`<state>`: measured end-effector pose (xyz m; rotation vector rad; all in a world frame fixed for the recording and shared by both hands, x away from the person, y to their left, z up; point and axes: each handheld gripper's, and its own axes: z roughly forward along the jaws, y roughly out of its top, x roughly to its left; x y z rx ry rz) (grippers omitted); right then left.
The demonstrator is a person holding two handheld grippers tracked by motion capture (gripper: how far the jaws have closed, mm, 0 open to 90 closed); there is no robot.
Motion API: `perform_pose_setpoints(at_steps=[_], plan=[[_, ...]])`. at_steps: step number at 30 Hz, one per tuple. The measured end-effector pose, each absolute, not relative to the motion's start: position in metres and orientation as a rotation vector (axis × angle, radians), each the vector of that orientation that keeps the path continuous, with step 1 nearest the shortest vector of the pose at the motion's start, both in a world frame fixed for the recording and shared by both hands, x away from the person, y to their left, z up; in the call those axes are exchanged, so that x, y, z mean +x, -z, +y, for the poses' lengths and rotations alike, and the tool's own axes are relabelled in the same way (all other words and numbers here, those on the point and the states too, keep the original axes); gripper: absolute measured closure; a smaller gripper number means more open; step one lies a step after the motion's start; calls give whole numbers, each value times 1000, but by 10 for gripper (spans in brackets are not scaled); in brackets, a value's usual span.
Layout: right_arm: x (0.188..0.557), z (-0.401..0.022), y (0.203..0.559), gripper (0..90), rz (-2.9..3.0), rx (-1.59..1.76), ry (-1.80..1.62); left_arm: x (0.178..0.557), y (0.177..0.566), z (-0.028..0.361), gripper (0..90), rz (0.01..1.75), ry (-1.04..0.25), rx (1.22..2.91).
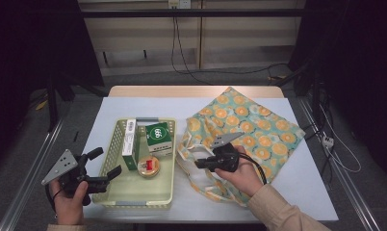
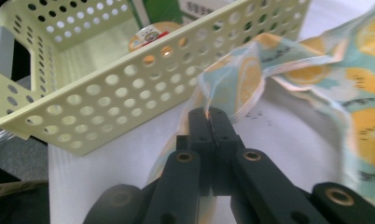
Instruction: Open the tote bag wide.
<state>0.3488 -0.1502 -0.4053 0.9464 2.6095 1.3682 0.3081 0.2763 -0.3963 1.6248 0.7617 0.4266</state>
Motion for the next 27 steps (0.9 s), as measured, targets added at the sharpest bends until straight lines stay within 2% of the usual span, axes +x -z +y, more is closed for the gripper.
perform_pose_setpoints(at_steps=[16, 27], plan=[[375, -224, 389, 900, 2430, 1082, -1253, 308, 396, 276, 28, 760, -428, 1631], [395, -282, 400, 900, 2306, 1251, -1167, 309, 397, 276, 28, 762, -426, 1630]])
